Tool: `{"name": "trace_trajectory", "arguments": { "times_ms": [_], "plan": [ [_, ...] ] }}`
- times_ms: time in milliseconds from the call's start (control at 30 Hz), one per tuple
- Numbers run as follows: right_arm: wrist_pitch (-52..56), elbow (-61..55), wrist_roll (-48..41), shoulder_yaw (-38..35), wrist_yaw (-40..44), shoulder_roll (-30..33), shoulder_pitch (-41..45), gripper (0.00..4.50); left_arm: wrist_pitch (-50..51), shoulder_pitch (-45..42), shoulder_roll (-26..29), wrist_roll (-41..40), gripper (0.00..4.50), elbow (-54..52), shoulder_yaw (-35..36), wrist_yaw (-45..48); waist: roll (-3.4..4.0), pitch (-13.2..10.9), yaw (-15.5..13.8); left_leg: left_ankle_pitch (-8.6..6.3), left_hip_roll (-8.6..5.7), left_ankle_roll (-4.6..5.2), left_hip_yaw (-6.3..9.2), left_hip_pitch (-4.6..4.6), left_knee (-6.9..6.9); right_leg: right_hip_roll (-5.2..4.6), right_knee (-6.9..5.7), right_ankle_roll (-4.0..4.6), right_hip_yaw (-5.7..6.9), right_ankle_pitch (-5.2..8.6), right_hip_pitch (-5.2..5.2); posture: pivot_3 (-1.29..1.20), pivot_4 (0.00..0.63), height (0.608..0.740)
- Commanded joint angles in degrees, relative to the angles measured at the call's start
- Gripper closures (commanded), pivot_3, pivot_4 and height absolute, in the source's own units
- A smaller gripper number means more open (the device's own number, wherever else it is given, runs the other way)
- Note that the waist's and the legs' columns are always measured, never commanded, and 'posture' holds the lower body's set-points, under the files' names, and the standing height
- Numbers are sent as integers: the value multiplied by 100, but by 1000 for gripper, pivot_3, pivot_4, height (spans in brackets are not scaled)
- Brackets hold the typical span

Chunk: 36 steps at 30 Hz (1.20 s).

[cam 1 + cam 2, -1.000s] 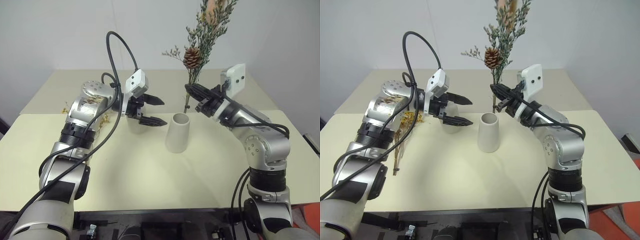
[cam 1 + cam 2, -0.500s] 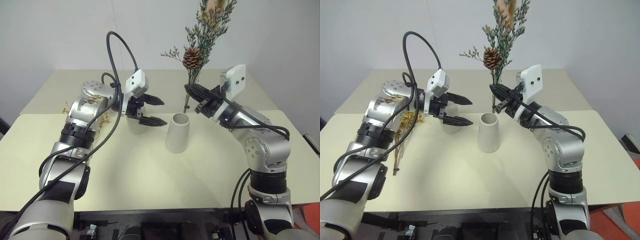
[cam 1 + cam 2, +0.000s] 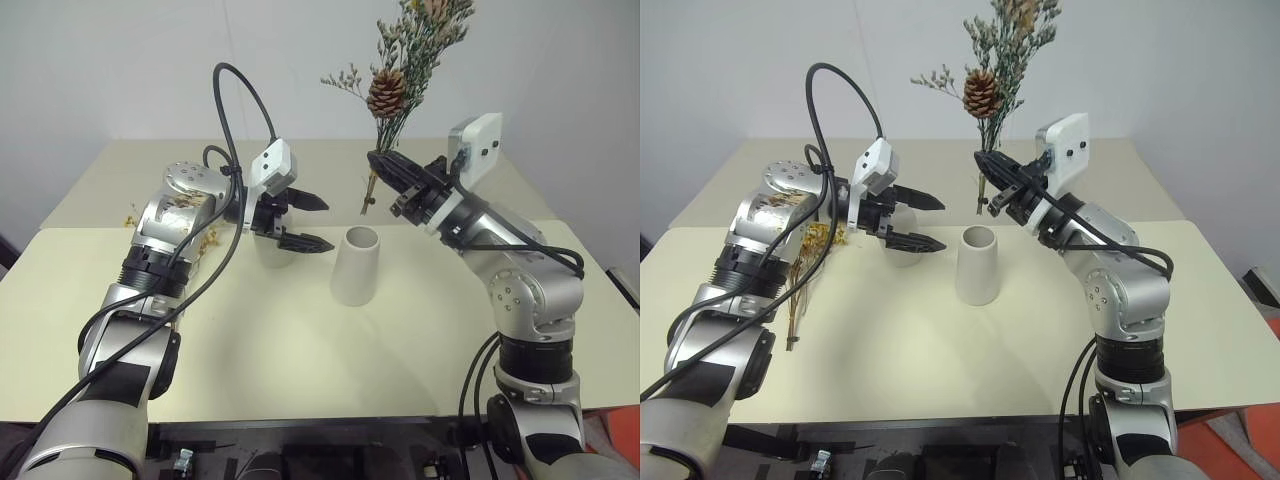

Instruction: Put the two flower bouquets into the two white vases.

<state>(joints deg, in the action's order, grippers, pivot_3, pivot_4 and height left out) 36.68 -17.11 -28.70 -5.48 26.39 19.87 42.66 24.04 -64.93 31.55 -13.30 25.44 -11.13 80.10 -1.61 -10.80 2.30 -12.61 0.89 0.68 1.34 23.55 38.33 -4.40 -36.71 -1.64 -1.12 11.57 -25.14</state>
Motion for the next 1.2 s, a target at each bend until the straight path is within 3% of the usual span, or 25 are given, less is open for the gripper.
{"name": "trace_trajectory", "arguments": {
  "times_ms": [33, 600, 700, 1067, 1200],
  "plan": [
    [95, -246, -207, -65, 24, 52, -46, 4465, -29, -72, 45, 29, 0, -169, 29, 18, 0, 0, -1, 0, 0, 0, 0, 0, 0, 0, -1, 0, 0, 0, 0, 0, 150, 740],
    [-99, -53, 198, 441, 49, -12, -727, 4465, 90, -37, 101, 18, 0, -330, 17, 38, 0, 0, 2, 0, -1, 0, 0, 0, 0, 0, 1, 0, 0, 1, 0, 0, 150, 740],
    [-115, -23, 258, 452, 25, -46, -728, 3678, 112, -38, 112, 19, 0, -347, 22, 35, 0, 0, 2, 0, -1, 0, 0, 0, 2, 0, 0, 0, 0, 1, 0, 0, 150, 740],
    [-45, -190, 318, 356, 91, 55, -737, 35, 85, -67, 104, 22, 0, -332, 41, 13, 0, 0, 1, 0, 0, 0, 0, 0, 2, 1, 1, 0, 0, 1, 0, 0, 150, 740],
    [121, -400, 215, 272, 214, 308, -831, 13, 61, -60, 91, 18, 0, -320, 46, 4, 0, 0, -4, 0, 0, 0, 0, 0, 2, 0, 1, 0, 0, 1, 0, 0, 150, 740]
  ]
}}
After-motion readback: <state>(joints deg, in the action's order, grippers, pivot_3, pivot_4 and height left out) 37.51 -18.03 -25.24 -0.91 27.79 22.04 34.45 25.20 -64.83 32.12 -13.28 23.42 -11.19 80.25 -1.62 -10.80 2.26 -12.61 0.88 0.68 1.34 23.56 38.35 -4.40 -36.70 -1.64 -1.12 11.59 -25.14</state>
